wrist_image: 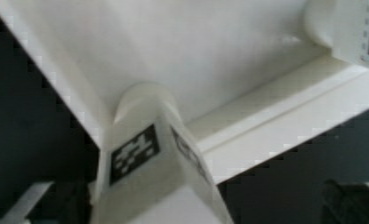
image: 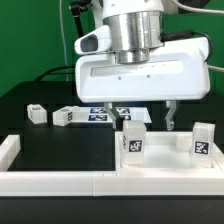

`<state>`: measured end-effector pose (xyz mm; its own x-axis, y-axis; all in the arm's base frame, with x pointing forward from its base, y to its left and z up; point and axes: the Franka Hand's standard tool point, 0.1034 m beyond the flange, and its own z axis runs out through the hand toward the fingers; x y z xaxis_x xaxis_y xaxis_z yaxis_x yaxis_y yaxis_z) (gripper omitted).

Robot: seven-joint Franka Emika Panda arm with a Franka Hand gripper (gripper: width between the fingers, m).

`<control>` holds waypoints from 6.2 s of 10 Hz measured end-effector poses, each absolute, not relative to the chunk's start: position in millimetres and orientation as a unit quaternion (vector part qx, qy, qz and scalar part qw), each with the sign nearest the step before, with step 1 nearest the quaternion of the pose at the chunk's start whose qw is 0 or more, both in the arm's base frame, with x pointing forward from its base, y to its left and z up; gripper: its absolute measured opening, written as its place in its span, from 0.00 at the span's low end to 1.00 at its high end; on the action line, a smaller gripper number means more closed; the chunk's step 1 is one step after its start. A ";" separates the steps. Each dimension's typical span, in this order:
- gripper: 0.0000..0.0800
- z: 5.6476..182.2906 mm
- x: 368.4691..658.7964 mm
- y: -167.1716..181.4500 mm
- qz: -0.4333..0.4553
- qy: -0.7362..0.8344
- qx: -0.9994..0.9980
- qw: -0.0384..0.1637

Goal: Assemble square table

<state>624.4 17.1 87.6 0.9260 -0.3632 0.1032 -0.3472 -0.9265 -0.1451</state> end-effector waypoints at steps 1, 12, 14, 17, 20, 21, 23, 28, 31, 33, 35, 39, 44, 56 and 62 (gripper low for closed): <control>0.81 87.0 624.1 16.5 -0.067 0.124 -0.988 0.056; 0.36 74.6 621.0 4.4 -0.071 -0.148 -0.986 0.009; 0.36 75.0 621.9 6.1 -0.076 -0.048 -0.996 0.022; 0.36 74.0 623.5 -1.2 -0.072 0.199 -0.975 0.068; 0.36 74.2 623.5 -2.7 -0.066 0.284 -0.954 0.074; 0.36 74.1 623.3 -3.2 -0.063 0.321 -0.942 0.078; 0.36 73.6 622.2 -4.0 -0.047 0.485 -0.868 0.094; 0.46 70.5 621.1 8.2 0.008 0.655 -0.748 0.104; 0.77 68.4 620.3 11.9 -0.023 0.405 -0.911 0.080; 0.80 66.3 614.8 15.6 -0.011 0.350 -0.933 0.077; 0.81 66.7 615.1 13.8 -0.020 0.228 -0.971 0.070; 0.64 70.4 619.8 15.1 -0.031 0.126 -0.990 0.058; 0.37 68.9 617.8 7.1 -0.019 0.287 -0.956 0.062; 0.77 71.9 620.2 12.2 0.029 0.464 -0.880 0.092; 0.81 69.6 625.9 7.5 -0.022 0.106 -0.994 0.010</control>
Offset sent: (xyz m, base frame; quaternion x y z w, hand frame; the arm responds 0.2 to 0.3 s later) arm -0.0056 -0.0240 -0.0116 -0.0661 0.0078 -0.3951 0.9162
